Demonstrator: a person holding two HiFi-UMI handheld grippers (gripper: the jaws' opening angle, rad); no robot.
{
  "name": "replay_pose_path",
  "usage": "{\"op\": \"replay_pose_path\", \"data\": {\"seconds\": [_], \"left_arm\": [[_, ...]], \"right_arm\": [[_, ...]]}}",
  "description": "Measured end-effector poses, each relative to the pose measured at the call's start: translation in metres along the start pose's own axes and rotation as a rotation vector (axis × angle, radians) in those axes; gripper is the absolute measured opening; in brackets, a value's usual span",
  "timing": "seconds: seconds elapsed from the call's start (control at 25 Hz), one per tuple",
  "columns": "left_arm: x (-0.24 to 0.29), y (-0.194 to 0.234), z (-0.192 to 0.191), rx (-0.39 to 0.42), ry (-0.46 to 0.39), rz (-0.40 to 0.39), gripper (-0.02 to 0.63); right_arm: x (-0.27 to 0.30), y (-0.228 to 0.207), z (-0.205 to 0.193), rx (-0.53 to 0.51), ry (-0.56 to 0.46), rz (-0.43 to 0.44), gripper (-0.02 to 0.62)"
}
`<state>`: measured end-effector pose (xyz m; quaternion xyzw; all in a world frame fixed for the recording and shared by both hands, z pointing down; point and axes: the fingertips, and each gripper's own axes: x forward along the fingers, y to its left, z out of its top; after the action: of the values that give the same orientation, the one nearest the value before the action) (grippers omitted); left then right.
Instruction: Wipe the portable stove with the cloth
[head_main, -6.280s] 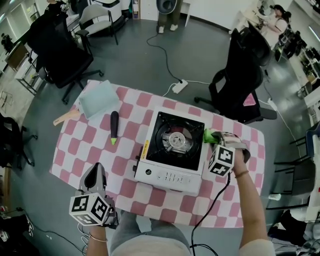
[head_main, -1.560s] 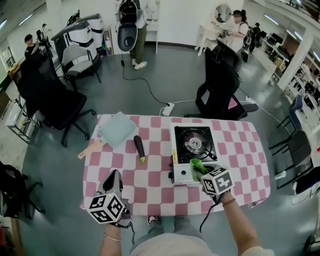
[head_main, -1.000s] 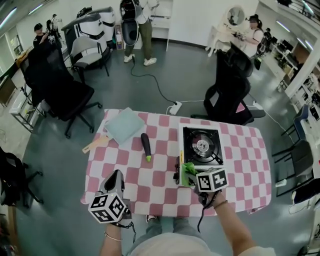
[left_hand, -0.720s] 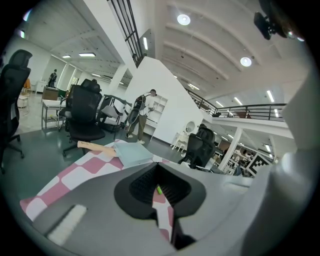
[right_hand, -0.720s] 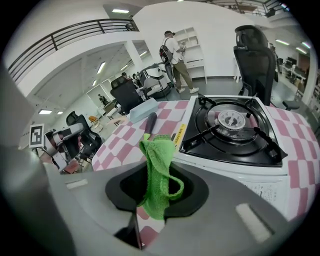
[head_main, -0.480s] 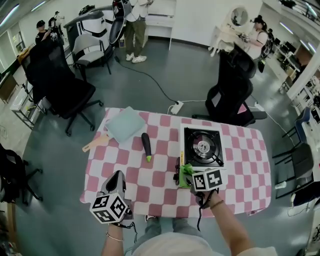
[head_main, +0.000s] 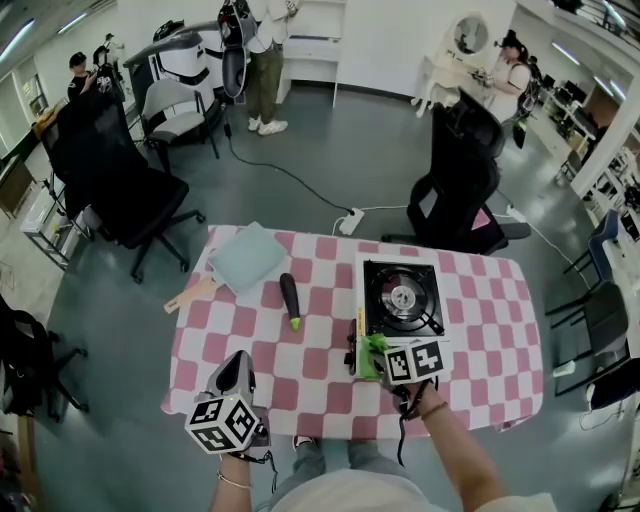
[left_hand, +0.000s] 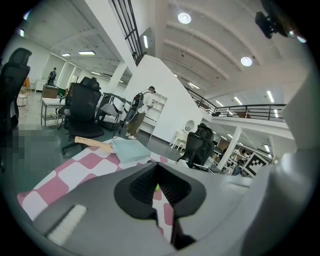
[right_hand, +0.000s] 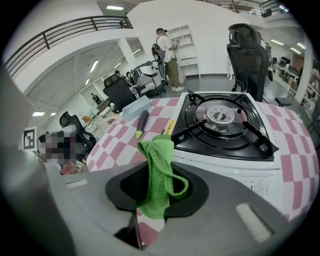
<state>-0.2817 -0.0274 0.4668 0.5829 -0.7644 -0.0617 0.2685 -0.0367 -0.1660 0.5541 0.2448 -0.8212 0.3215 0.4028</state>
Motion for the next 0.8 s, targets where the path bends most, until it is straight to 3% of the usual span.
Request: {"op": "replay_pose_path", "data": {"seconds": [0.8], "left_arm": [[-0.003,-0.027,-0.006,0.035,0.004,-0.02,0.0]], "right_arm": [[-0.021,-0.036,-0.013,0.071,-0.036,-0.051,0.084]]}}
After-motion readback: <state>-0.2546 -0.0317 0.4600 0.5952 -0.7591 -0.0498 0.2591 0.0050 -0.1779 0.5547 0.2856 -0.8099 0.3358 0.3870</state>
